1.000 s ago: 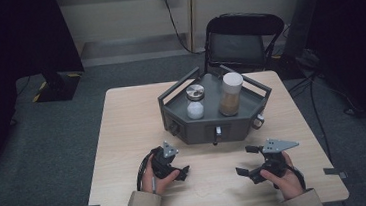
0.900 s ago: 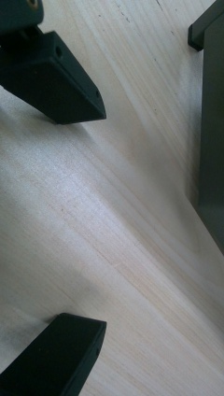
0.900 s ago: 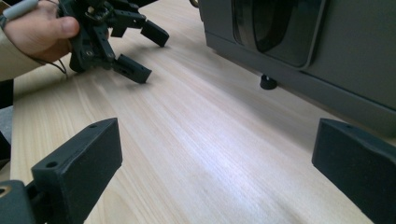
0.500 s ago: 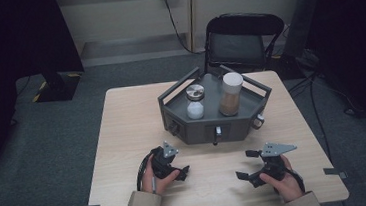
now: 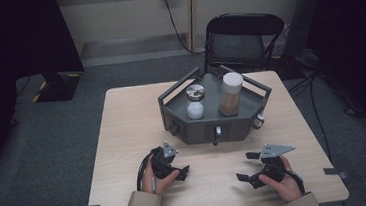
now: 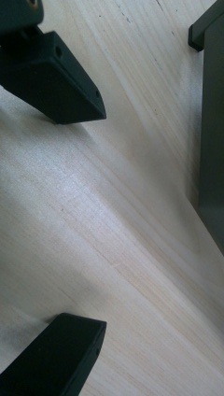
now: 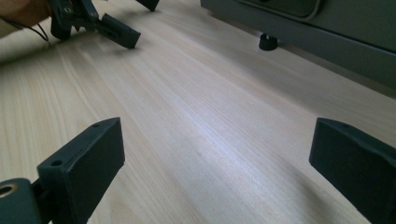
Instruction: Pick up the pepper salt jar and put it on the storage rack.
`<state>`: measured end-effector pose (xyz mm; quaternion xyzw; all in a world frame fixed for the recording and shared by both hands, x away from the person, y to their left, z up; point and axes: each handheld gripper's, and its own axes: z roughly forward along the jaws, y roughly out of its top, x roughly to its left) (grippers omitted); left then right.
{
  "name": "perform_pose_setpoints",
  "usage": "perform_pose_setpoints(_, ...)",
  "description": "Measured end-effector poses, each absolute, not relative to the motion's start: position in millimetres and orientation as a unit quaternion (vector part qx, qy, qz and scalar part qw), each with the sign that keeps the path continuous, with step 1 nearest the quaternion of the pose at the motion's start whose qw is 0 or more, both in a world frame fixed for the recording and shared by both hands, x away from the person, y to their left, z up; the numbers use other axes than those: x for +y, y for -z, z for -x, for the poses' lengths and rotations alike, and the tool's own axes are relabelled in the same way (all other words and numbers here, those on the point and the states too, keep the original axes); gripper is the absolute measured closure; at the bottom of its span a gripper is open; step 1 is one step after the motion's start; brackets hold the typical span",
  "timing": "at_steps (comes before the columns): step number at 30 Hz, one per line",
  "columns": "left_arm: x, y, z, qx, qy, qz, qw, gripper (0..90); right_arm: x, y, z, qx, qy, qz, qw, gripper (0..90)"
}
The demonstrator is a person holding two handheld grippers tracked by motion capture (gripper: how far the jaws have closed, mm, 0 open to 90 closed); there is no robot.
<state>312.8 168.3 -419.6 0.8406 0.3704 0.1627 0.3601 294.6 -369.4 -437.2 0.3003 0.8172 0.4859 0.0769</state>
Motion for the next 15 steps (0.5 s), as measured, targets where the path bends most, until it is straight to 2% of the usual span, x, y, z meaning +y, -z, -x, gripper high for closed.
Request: perform_pose_setpoints(15, 168, 420, -313, 0.370, -0.162, -0.841, 0.360, 1.3, -349, 424, -296, 0.854, -0.423, -0.289, 0.093, 4.3)
